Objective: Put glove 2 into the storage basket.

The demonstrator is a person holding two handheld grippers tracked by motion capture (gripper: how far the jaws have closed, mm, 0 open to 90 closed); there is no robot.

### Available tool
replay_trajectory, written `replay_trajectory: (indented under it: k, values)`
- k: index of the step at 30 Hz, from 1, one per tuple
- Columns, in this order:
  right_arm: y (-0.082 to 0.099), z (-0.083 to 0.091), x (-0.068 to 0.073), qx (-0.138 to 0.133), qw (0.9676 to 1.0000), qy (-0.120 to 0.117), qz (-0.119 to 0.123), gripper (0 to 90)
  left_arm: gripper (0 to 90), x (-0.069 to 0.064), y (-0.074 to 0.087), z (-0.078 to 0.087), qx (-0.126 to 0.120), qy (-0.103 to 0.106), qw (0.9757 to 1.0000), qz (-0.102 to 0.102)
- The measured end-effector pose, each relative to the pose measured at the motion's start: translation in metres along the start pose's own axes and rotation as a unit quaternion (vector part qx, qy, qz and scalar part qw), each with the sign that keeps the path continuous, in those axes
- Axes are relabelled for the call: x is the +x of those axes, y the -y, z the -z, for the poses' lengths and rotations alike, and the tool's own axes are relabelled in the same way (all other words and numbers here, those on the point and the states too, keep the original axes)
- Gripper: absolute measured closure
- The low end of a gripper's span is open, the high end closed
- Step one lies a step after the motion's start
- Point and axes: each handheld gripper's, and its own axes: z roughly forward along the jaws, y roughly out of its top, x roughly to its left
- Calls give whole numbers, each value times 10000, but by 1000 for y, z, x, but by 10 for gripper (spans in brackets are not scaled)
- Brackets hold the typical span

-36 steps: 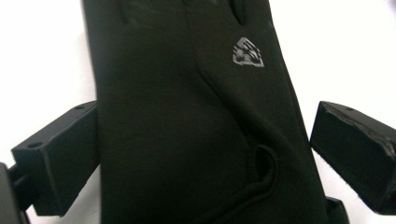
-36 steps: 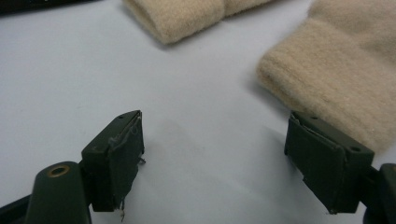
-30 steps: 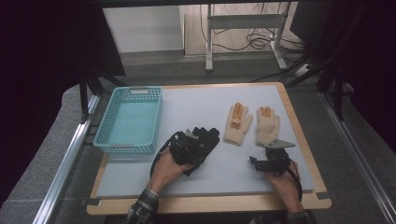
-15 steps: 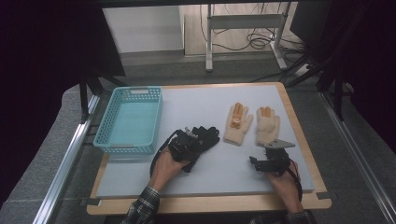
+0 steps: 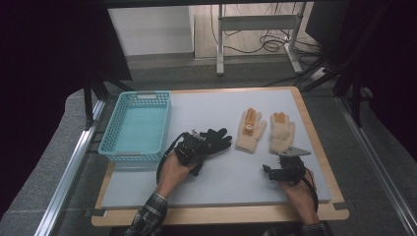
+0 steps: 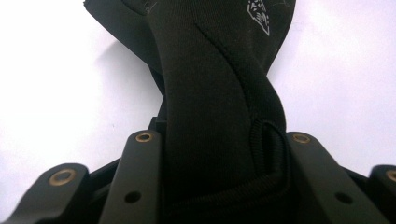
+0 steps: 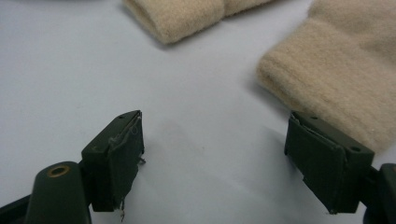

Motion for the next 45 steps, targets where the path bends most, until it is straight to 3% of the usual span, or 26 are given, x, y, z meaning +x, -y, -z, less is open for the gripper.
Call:
replay_trajectory:
  k: [13,16,28,36,45]
  values:
    - [0,0,0,-3,10000,-6,-5,196,631,14,-26,32,-216,-144,9995,156]
    - [0,0,0,-3,10000,-7,-5,195,625,21,-31,43,-289,-395,9988,84]
    - [0,0,0,-4,10000,-8,0,195,628,52,-39,83,-547,-715,9957,194]
    - [0,0,0,-5,10000,-7,-3,195,628,82,-34,106,-593,-1052,9912,547]
    - [0,0,0,-5,10000,-3,-4,193,627,117,-13,124,-487,-1400,9851,868]
